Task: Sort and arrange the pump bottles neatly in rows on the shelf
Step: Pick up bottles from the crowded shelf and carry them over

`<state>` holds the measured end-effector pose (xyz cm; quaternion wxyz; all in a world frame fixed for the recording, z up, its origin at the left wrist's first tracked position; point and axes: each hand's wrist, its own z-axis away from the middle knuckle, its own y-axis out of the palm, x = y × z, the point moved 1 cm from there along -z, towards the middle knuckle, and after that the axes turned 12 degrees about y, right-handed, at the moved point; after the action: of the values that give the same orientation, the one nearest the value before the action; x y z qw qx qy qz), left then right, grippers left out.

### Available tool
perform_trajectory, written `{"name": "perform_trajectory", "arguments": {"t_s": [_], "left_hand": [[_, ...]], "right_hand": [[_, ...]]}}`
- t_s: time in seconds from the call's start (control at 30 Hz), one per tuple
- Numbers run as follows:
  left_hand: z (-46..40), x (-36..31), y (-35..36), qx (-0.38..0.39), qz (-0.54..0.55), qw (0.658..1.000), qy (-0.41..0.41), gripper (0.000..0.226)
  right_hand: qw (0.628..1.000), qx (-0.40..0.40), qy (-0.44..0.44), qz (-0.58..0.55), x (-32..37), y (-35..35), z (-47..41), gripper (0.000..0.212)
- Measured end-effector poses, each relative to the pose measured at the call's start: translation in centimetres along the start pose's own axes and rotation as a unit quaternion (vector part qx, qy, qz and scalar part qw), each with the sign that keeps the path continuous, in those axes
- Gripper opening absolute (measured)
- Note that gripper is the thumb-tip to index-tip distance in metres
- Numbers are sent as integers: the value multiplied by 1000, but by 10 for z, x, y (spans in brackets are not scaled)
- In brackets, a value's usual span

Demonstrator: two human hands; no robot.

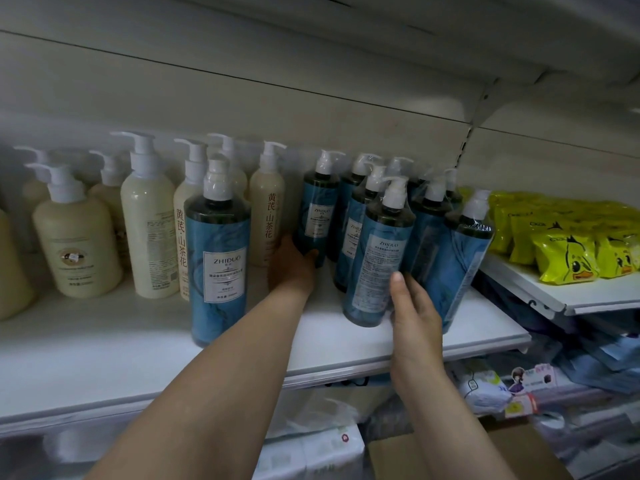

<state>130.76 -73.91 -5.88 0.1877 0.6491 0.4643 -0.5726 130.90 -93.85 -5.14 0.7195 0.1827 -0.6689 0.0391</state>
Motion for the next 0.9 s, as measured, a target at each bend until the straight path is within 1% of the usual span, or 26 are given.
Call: {"name": "perform_trajectory", "arguments": {"t_s": [0.23,0.47,0.67,0.8,0.9], "left_hand": [[-7,3,5,-9,-57,998,6,56],[-8,0,10,-34,-104,994,28,48],[-6,-3,10,-37,-126,991,13,47],[-1,-4,6,-30,-83,996,-23,53],[12,-19,3,-49,27,996,-69,70]], "right_hand": [[1000,10,-3,10,-3,1,-3,42],[1000,9,-4,22,-5,3,-5,37],[1000,3,8,28,-5,3,-5,33],[999,-3,9,43,-4,5,-5,31],[998,-5,9,54,-2,5,-5,30]]}}
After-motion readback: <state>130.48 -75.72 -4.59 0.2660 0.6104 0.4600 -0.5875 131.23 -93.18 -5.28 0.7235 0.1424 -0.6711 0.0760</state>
